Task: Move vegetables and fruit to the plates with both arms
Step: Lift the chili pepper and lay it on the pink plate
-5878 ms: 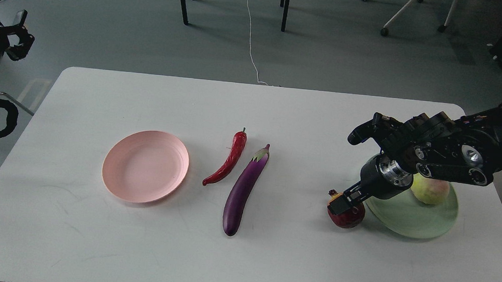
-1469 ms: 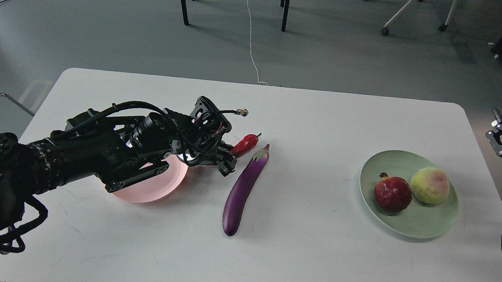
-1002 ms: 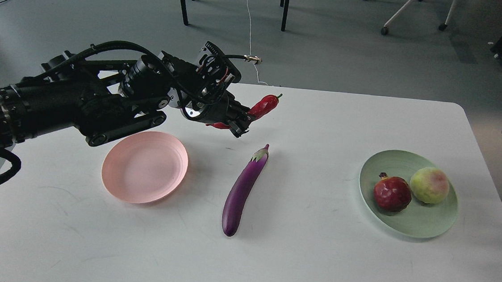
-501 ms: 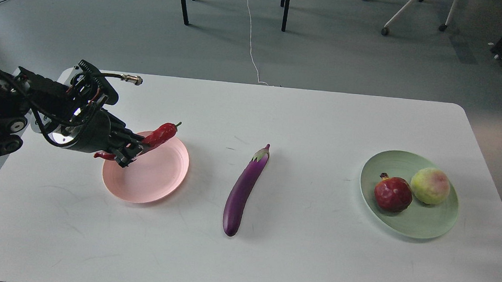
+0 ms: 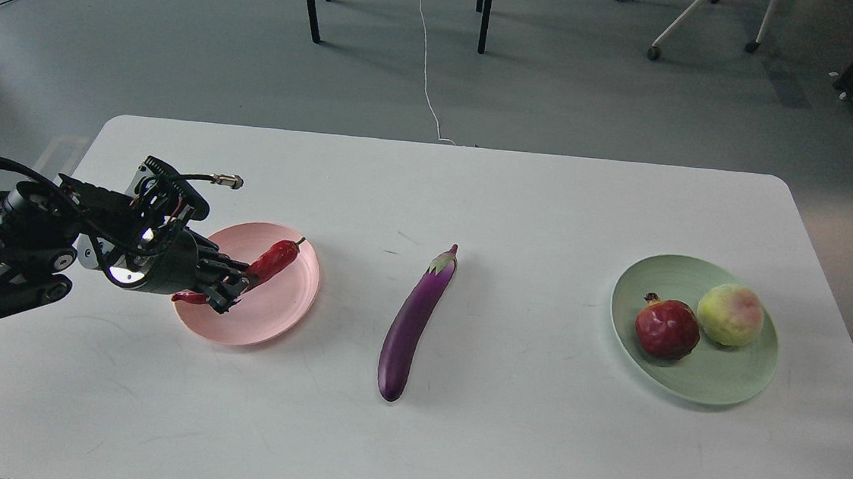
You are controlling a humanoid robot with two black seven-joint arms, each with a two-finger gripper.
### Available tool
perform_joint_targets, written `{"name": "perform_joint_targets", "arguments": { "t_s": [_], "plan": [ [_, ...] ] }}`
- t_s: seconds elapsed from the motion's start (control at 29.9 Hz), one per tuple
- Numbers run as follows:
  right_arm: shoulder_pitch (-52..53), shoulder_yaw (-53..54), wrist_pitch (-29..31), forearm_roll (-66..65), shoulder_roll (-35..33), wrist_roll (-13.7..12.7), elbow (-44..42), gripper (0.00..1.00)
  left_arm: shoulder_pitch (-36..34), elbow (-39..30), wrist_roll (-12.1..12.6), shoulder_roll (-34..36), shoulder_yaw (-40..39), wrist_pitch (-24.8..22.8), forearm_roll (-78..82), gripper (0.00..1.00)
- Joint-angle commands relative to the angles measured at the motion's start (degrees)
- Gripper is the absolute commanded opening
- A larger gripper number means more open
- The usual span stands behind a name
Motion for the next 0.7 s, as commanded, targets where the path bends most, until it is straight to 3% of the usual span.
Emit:
{"name": "perform_joint_targets", "arguments": {
  "t_s": [0.0, 0.13, 0.5, 0.57, 0.67],
  "plan": [
    [-0.3, 0.1, 0.0, 0.0, -2.3, 0.0, 1.6, 0.99, 0.0, 1.6, -0.1, -0.6, 0.0, 0.0, 0.0, 0.18],
    [-0.3, 0.2, 0.0, 0.0, -2.5, 0.1, 1.7, 0.99, 0.2, 2.9, -0.1, -0.7, 0.0, 0.6, -1.0, 0.46],
    [-0.3, 0.3, 0.0, 0.1, -2.4, 0.1, 2.6, 0.99, 0.0, 2.2, -0.4, 0.0, -3.8, 1.0, -1.0, 0.66],
    [-0.3, 0.3, 0.0, 0.1, -2.4, 0.1, 2.6, 0.99, 0.0, 1.2, -0.6, -0.1, -7.7, 1.8, -2.3, 0.73],
    [-0.4, 0.6, 0.0, 0.2, -2.4, 0.1, 2.6, 0.99, -0.1, -3.8, -0.1, -1.0, -13.0, 1.6, -3.7, 0.74]
  ]
}}
